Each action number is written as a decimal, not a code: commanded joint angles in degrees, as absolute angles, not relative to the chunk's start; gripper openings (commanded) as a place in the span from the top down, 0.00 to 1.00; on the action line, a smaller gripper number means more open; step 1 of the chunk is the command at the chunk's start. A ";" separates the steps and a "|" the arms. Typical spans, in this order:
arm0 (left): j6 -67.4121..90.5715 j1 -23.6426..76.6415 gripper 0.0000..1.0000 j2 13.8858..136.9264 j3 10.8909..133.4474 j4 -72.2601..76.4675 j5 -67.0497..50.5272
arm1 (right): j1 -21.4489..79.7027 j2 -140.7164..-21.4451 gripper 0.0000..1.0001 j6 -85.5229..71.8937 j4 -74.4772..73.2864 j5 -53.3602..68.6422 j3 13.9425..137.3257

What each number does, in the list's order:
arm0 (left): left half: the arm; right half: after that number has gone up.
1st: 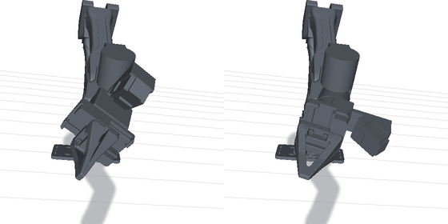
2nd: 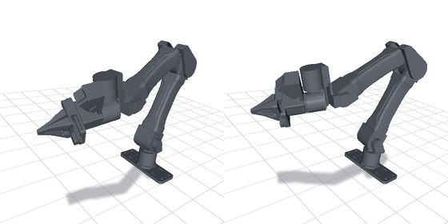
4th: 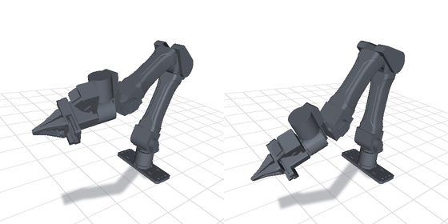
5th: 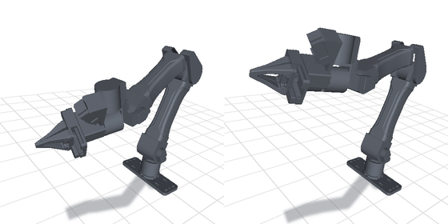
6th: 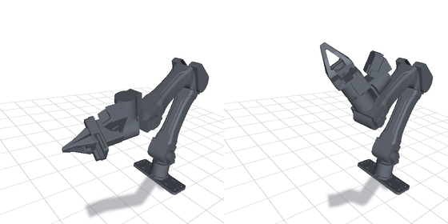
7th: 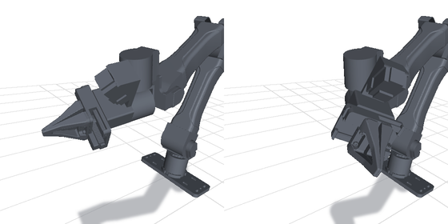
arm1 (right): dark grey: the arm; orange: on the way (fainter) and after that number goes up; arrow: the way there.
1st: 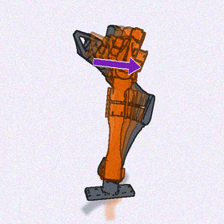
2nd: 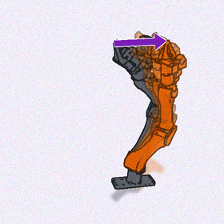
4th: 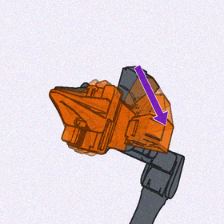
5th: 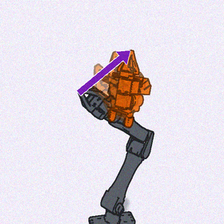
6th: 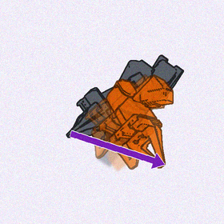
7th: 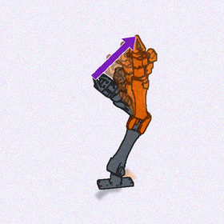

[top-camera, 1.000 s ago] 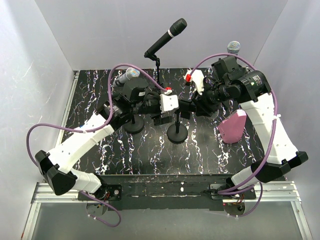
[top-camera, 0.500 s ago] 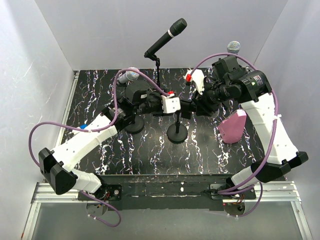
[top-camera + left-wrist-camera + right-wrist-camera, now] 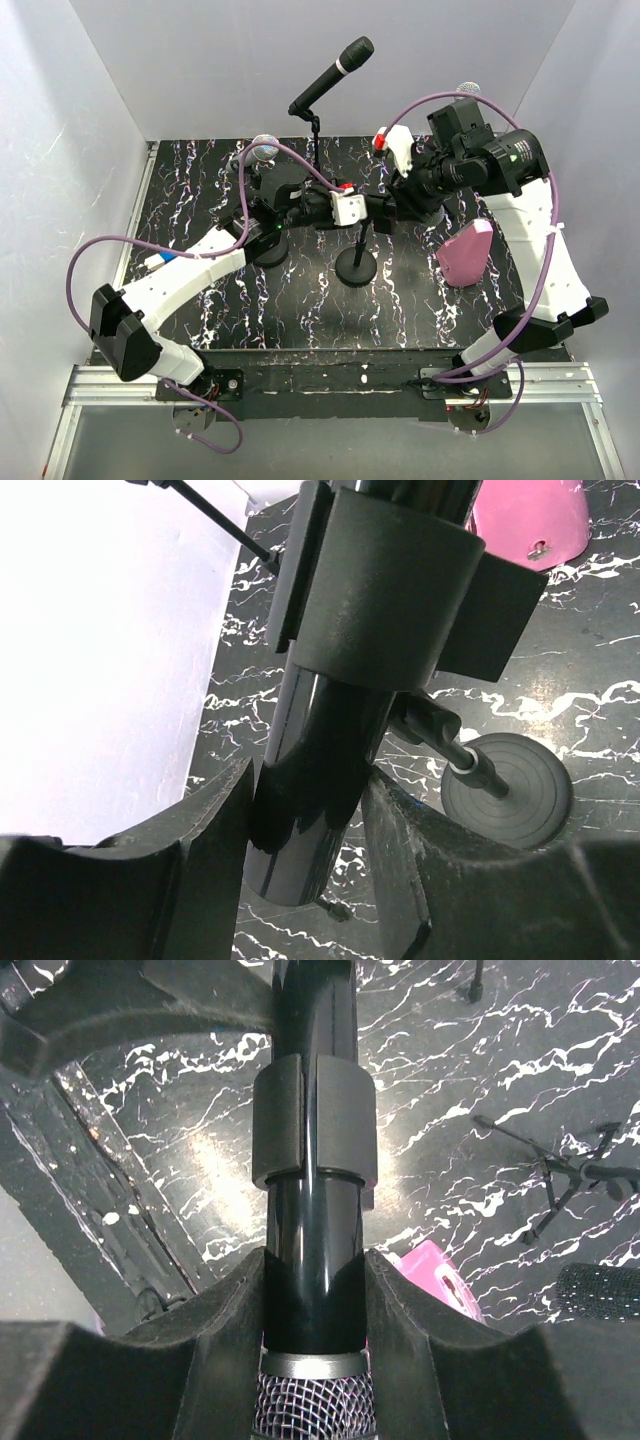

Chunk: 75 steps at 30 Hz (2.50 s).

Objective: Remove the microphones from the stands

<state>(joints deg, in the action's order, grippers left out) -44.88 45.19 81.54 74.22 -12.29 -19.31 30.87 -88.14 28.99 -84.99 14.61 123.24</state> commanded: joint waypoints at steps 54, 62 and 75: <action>-13.10 46.06 0.32 100.63 111.79 -26.54 -39.90 | 5.19 -53.70 0.02 21.69 -57.56 38.57 81.13; -13.62 45.88 0.56 99.40 113.20 -29.44 -43.41 | 5.27 -53.00 0.02 22.32 -45.28 47.89 74.81; -26.27 44.56 1.00 101.25 116.37 -40.34 -53.34 | 6.59 -62.04 0.02 23.47 -25.66 61.86 69.69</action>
